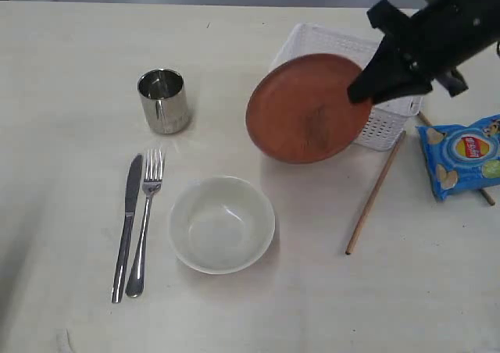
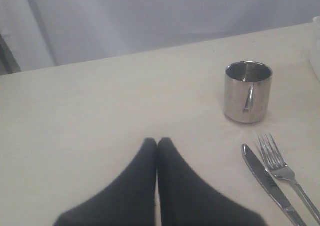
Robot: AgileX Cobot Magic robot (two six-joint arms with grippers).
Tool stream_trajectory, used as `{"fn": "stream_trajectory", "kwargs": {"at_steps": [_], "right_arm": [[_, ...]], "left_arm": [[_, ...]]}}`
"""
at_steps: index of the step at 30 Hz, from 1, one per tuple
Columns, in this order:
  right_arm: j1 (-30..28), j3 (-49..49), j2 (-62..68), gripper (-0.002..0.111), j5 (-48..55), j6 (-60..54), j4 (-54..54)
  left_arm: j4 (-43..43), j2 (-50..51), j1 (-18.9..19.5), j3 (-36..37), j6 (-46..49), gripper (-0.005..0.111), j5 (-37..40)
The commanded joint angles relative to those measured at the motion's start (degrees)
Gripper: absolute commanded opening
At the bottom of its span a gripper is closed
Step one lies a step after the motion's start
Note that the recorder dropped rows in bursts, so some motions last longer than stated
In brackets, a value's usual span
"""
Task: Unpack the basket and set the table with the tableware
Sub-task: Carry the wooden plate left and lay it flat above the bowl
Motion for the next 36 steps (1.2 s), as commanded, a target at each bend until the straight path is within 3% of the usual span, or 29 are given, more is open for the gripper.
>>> {"fn": "stream_trajectory", "kwargs": {"at_steps": [1,11,29,36], "right_arm": [[0.1,7.5,-2.3,0.0,0.3,-5.9,7.1],[0.1,13.7,-2.3,0.0,-9.4,-5.5,6.3],[0.1,10.1,3.3,0.0,-27.4,-2.8,6.8],[1.0,8.4,4.4,0.0,-26.1,-2.0,7.8]], "left_arm": [[-0.5,-0.2,0.1,0.1,0.0,0.0,-0.4],[-0.5,-0.2,0.1,0.1,0.0,0.0,-0.4],[-0.5,-0.2,0.1,0.1,0.0,0.0,-0.4],[-0.5,-0.2,0.1,0.1,0.0,0.0,-0.4]]}}
